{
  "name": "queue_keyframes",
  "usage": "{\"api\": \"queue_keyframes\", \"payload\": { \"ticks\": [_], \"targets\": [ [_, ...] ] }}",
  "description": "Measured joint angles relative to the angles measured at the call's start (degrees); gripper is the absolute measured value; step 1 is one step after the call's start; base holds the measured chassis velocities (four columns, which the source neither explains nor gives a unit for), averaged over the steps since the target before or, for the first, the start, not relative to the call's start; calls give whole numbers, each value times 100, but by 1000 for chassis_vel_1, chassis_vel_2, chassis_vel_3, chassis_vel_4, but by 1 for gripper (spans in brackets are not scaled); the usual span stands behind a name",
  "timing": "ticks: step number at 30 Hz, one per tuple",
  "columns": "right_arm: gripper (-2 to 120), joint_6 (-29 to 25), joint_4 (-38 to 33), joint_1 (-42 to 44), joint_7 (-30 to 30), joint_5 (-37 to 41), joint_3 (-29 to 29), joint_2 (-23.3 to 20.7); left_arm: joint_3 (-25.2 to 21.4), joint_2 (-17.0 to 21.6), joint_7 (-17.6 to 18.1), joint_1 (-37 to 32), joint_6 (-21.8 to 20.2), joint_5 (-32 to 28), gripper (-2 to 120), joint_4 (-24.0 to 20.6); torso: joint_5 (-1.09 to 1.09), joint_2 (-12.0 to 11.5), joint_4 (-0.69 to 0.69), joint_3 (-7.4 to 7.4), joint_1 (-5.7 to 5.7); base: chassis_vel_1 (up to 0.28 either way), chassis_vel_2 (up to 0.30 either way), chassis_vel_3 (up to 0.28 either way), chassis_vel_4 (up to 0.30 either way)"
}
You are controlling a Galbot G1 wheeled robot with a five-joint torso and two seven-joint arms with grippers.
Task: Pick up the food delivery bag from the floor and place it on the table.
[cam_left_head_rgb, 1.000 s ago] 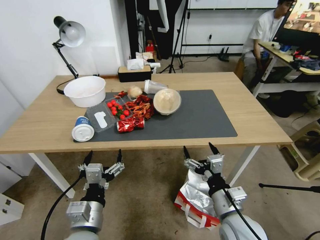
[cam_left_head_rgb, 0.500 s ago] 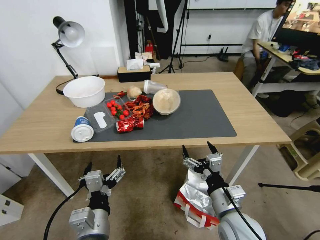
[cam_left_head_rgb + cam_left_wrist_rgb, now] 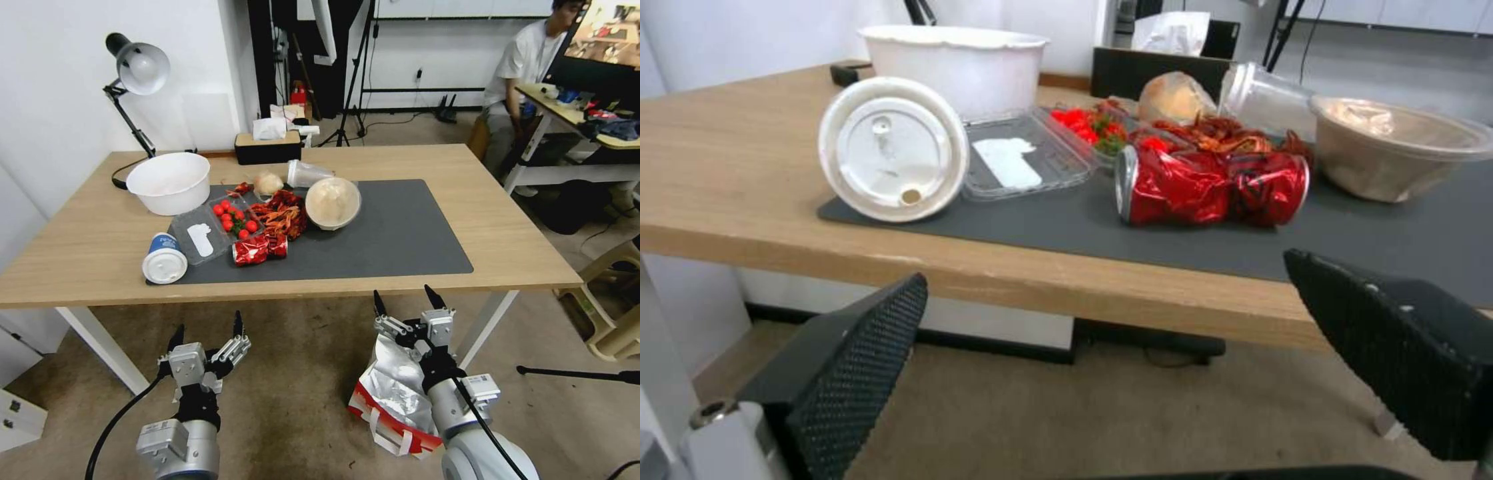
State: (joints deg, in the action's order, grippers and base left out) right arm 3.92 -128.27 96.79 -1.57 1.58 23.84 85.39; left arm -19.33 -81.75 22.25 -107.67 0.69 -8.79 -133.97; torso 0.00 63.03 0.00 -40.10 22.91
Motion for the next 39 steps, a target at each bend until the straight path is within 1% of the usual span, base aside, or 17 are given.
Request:
{"api": "queue_keyframes", "payload": {
  "ticks": [9, 12, 13, 15, 18, 19, 22, 23, 28, 29, 31, 33, 34, 36, 39],
  "targets": [
    [100, -67, -24, 161, 37, -54, 11, 83, -14, -2, -19, 5, 9, 48, 100, 20, 0, -24, 0, 12, -10, 0, 0, 0, 0],
    [100, -119, -24, 221, 37, -84, 7, 106, -17, -6, -9, 17, 12, 51, 100, 48, 0, -133, 0, 73, -61, 0, 0, 0, 0],
    [100, -119, -24, 221, 37, -84, 7, 106, -17, -6, -9, 17, 12, 51, 100, 48, 0, -133, 0, 73, -61, 0, 0, 0, 0],
    [100, -120, -24, 227, 33, -86, 9, 110, -23, 0, -3, 23, 14, 52, 100, 52, 0, -228, 0, 126, -101, 0, 0, 0, 0],
    [100, -121, -25, 230, 30, -87, 11, 112, -28, 5, -1, 25, 16, 54, 100, 55, 0, -293, 0, 163, -129, 0, 0, 0, 0],
    [100, -121, -25, 233, 29, -86, 11, 118, -31, 10, 0, 27, 20, 54, 100, 55, 0, -359, 0, 200, -157, 0, 0, 0, 0],
    [100, -122, -24, 234, 30, -88, 11, 124, -33, 12, 0, 34, 24, 54, 100, 55, 0, -414, 0, 231, -181, 0, 0, 0, 0],
    [100, -124, -16, 234, 31, -92, 11, 133, -34, 14, 0, 41, 28, 55, 100, 63, 0, -472, 0, 264, -206, 0, 0, 0, 0],
    [100, -125, -10, 234, 31, -98, 10, 139, -35, 15, -5, 42, 29, 63, 100, 72, 0, -523, 0, 293, -228, 0, 0, 0, 0],
    [100, -133, -2, 235, 32, -106, 9, 147, -34, 16, -13, 43, 31, 75, 100, 83, 0, -614, 0, 344, -268, 0, 0, 0, 0],
    [100, -134, -2, 235, 32, -107, 8, 148, -33, 16, -14, 45, 34, 76, 100, 88, 0, -638, 0, 357, -279, 0, 0, 0, 0],
    [100, -134, 19, 235, 32, -106, 10, 145, -30, 12, -16, 55, 47, 78, 100, 93, 0, -759, 0, 424, -335, 0, 0, 0, 0],
    [100, -134, 19, 235, 32, -106, 10, 145, -30, 12, -16, 55, 47, 78, 100, 93, 0, -759, 0, 424, -335, 0, 0, 0, 0],
    [100, -134, 27, 240, 28, -107, 11, 139, -34, 17, -19, 59, 67, 78, 100, 93, 0, -851, 0, 476, -375, 0, 0, 0, 0],
    [100, -134, 27, 253, 23, -107, 11, 138, -41, 25, -23, 62, 80, 81, 100, 93, 0, -919, 0, 511, -406, 0, 0, 0, 0]
  ]
}}
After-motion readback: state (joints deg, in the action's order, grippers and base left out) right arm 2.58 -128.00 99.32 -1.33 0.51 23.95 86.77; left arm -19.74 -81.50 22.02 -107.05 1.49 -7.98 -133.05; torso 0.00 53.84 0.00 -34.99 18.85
